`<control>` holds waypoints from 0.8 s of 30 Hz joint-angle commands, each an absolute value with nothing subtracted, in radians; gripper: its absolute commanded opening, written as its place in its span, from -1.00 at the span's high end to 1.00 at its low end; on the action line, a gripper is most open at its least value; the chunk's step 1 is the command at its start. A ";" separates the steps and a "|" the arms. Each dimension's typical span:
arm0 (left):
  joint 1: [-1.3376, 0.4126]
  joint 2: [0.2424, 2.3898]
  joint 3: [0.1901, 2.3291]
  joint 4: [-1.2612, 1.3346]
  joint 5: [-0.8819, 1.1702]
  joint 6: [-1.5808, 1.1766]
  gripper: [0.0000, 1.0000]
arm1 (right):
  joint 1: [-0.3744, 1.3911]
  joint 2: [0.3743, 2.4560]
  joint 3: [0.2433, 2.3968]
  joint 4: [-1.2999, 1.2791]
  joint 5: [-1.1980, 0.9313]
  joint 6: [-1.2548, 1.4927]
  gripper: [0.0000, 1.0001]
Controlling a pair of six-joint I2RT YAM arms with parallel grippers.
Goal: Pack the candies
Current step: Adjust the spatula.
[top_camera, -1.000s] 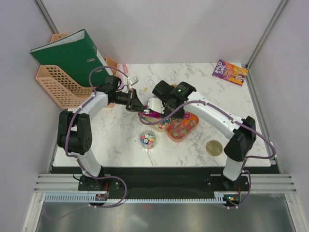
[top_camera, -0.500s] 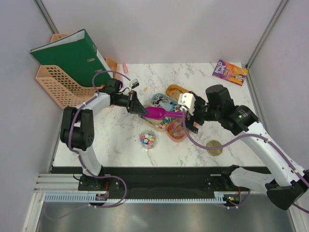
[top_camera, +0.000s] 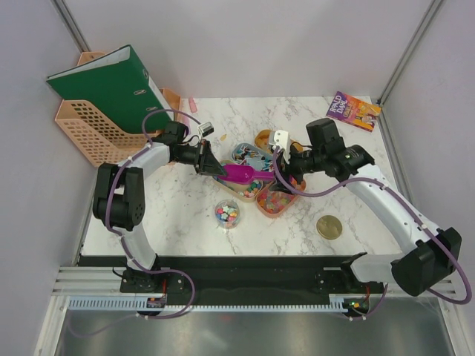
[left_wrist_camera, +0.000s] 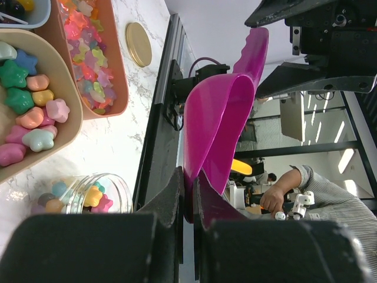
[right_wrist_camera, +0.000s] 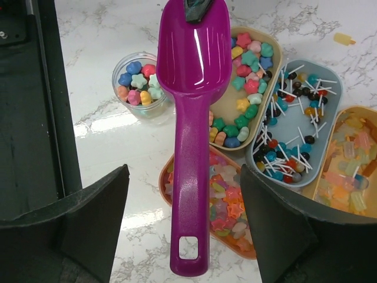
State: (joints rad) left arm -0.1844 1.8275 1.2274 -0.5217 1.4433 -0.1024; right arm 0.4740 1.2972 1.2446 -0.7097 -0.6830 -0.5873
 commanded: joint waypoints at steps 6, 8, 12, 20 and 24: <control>-0.178 1.824 1.232 -0.503 1.631 -0.081 0.95 | 0.460 1.351 1.304 -0.673 -0.831 -0.597 -0.31; -0.178 1.827 1.233 -0.505 1.631 -0.084 0.95 | 0.460 1.361 1.308 -0.678 -0.839 -0.594 -0.25; -0.178 1.832 1.236 -0.505 1.631 -0.084 0.95 | 0.460 1.385 1.316 -0.686 -0.845 -0.597 -0.09; -0.178 1.847 1.247 -0.503 1.623 -0.084 0.96 | 0.462 1.408 1.350 -0.752 -0.835 -0.643 0.55; -0.178 1.850 1.258 -0.509 1.533 -0.086 0.66 | 0.459 1.405 1.351 -0.768 -0.812 -0.644 0.88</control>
